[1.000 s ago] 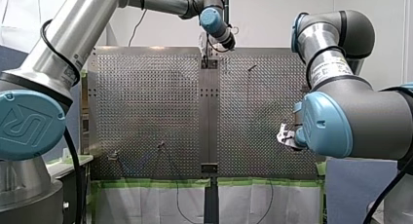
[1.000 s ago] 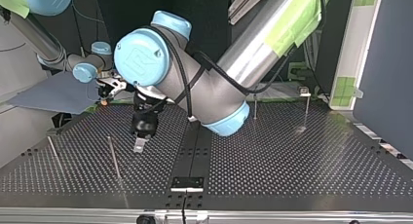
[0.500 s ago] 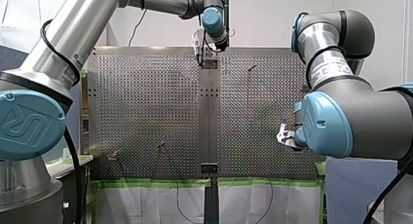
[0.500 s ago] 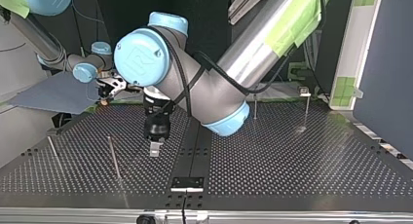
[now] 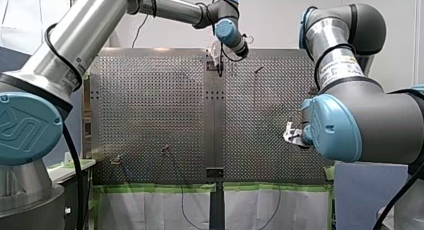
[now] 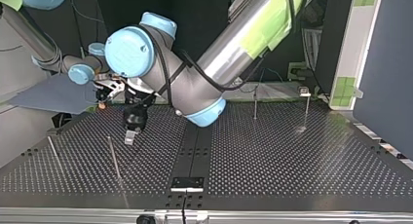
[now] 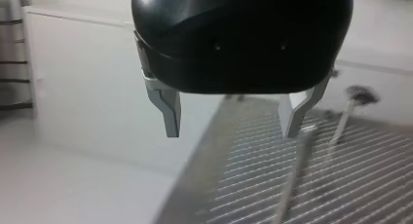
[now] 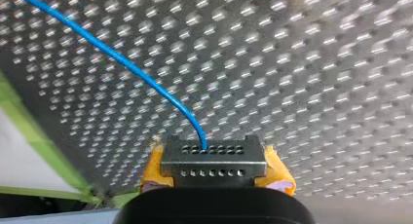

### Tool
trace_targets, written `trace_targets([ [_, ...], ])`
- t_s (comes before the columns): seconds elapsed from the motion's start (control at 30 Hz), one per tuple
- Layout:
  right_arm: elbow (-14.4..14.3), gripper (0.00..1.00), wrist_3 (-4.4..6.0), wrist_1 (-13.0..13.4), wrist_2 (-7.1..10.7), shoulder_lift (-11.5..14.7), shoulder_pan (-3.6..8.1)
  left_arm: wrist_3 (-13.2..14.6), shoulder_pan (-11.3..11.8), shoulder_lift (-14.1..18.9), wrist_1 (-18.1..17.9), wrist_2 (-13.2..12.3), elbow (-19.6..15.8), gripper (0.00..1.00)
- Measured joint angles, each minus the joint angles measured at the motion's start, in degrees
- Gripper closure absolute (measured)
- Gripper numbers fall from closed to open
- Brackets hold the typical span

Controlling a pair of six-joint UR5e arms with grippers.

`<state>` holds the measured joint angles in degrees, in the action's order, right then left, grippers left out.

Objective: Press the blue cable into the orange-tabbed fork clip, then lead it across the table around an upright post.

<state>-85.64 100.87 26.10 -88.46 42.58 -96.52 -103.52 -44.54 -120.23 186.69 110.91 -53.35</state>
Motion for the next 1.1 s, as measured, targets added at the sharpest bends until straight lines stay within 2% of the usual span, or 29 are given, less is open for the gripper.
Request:
trace_targets([
  [0.2,-0.05,1.0,0.24,-0.7,0.38,3.55,-1.12,-0.35,-2.45,-3.38,-2.28,1.59,-0.05,0.01],
  [0.37,-0.79,1.0,0.61,-0.84,0.92,6.04,-1.75,-0.95,-2.67,-4.17,-3.22,2.06,-0.07,0.01],
  [0.47,-1.51,1.0,1.24,-0.77,1.14,7.57,-1.94,-1.03,-2.67,-4.23,-3.08,2.13,-0.07,0.01],
  [0.57,-2.31,1.0,2.41,-0.68,1.23,9.12,-2.02,-1.06,-2.63,-4.24,-3.02,2.15,-0.07,0.01],
  [0.9,-5.87,1.0,7.85,-1.06,1.58,15.12,-1.77,-1.17,-2.61,-4.27,-2.4,2.07,-0.06,0.01],
  [1.0,-7.06,1.0,9.16,-1.23,1.89,16.88,-1.54,-1.32,-2.6,-4.28,-2.25,2.07,-0.06,0.01],
  [1.1,-8.31,1.0,9.96,-1.55,2.24,18.63,-1.32,-1.58,-2.53,-4.26,-2.09,2.03,-0.06,0.01],
])
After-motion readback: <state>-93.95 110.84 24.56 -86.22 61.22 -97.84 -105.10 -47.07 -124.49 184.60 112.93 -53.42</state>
